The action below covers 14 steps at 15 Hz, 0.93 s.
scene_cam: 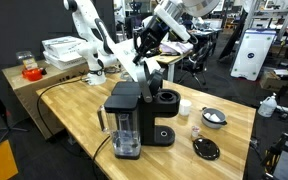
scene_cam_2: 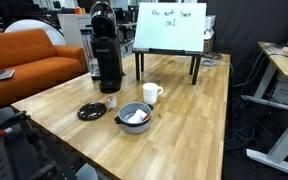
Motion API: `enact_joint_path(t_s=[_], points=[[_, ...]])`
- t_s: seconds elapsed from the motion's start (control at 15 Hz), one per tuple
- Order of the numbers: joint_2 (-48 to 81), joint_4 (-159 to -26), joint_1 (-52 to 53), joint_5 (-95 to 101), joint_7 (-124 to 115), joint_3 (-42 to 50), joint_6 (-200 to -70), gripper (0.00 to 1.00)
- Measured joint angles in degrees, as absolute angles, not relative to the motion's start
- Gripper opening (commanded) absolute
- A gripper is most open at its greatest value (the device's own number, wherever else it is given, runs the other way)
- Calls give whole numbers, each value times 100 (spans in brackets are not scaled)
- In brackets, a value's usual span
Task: Close the top of the coffee machine.
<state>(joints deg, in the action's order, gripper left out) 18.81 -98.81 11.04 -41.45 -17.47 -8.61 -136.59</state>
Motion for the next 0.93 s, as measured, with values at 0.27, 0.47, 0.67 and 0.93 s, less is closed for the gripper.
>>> enact_joint_path(t_s=[0.27,0.47,0.67,0.93], points=[[1837,-10039,1096,-4587,-1747,-862,-13789,0],[1728,-10270,1097,-4983,-1745,-870,-14070,0],[1575,-10515,1099,-5202,-1744,-881,-14332,0],[1290,-10869,1099,-5236,-1747,-871,-14514,0]])
